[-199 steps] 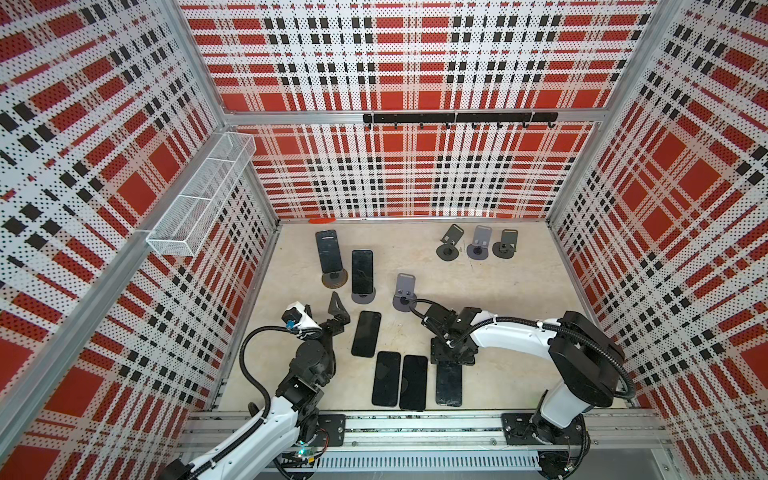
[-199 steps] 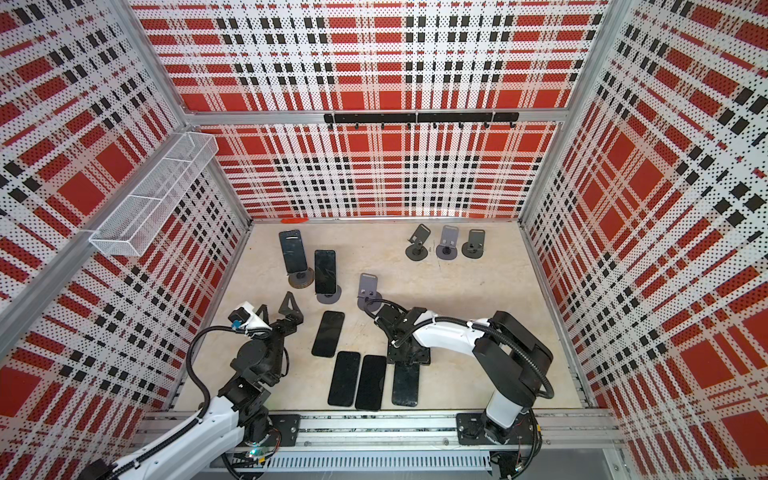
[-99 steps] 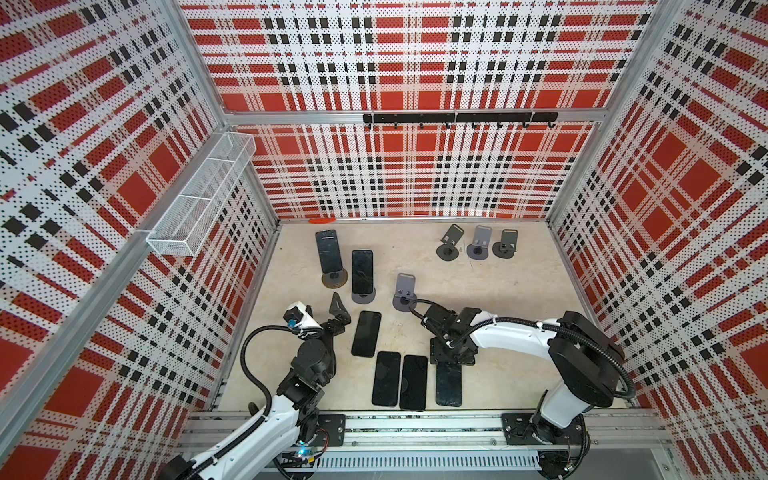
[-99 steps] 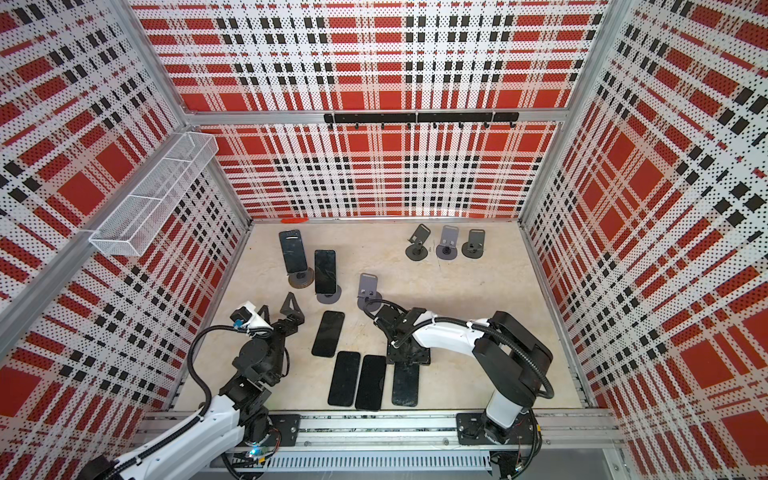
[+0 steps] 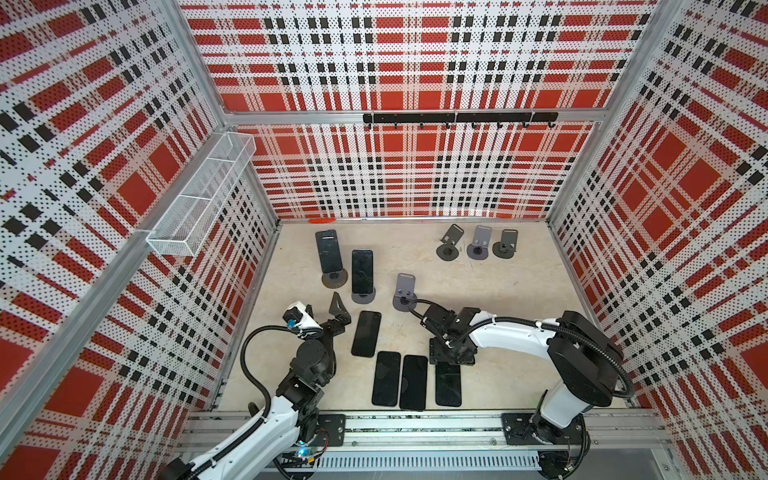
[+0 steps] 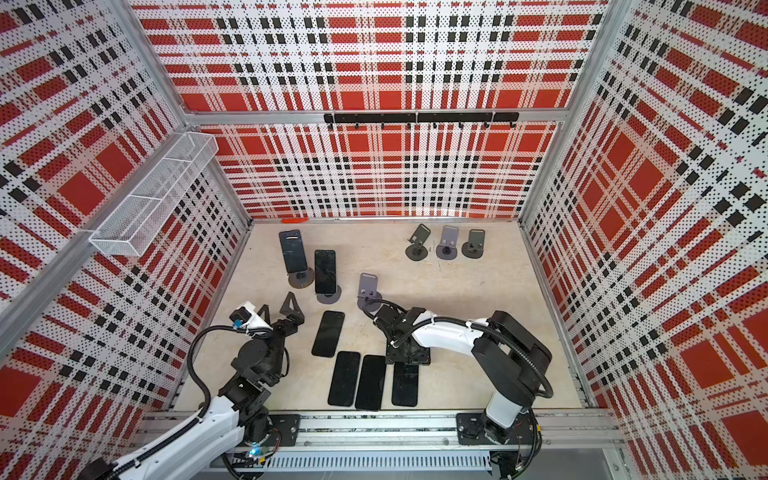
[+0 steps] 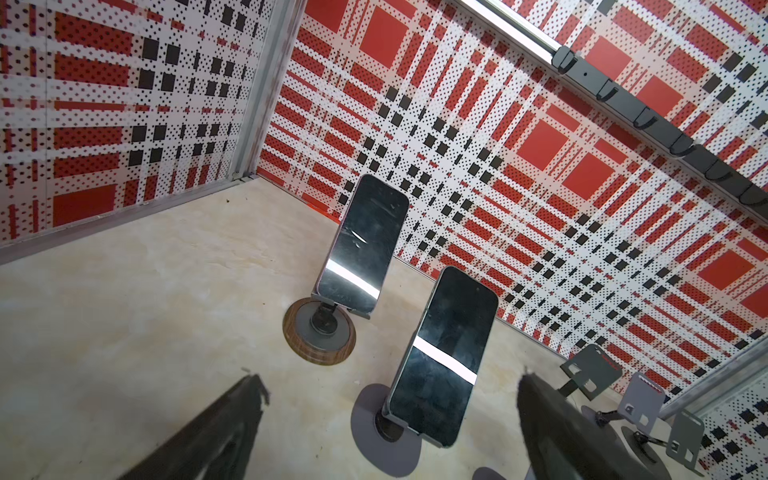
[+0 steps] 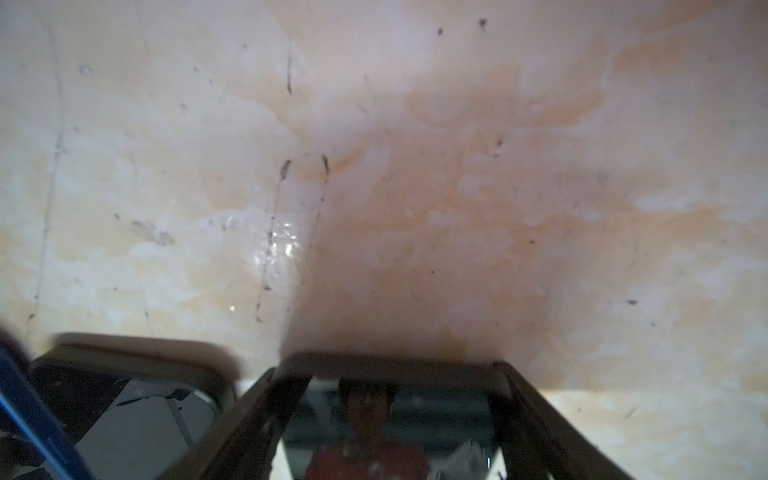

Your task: Remove the phone from the phone stand

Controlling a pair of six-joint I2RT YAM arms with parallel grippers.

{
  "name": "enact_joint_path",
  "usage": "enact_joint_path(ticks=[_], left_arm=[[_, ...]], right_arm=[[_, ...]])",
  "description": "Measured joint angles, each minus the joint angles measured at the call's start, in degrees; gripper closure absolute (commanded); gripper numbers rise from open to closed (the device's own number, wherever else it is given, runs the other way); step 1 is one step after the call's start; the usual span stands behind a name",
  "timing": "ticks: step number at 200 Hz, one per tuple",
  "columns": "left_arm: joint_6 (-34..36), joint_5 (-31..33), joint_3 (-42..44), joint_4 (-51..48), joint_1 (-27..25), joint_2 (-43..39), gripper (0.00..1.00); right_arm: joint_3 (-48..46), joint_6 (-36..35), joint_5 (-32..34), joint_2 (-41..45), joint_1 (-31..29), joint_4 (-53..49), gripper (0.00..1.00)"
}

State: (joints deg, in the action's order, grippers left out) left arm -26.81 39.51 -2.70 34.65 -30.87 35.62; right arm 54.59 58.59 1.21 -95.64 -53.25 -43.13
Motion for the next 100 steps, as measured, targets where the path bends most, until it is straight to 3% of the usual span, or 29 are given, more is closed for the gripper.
enact_joint_path(ticks=[62, 100], left_arm=[[0.02, -0.11, 0.00, 0.00, 0.00, -0.11, 0.02], [0.04, -0.09, 0.00, 0.02, 0.00, -0.11, 0.02]], right_arm=[[0.13, 0.02, 0.07, -0.02, 0.00, -0.13, 0.19], [0.81, 0.37, 0.11, 0.68, -0.09, -1.09, 0.08]])
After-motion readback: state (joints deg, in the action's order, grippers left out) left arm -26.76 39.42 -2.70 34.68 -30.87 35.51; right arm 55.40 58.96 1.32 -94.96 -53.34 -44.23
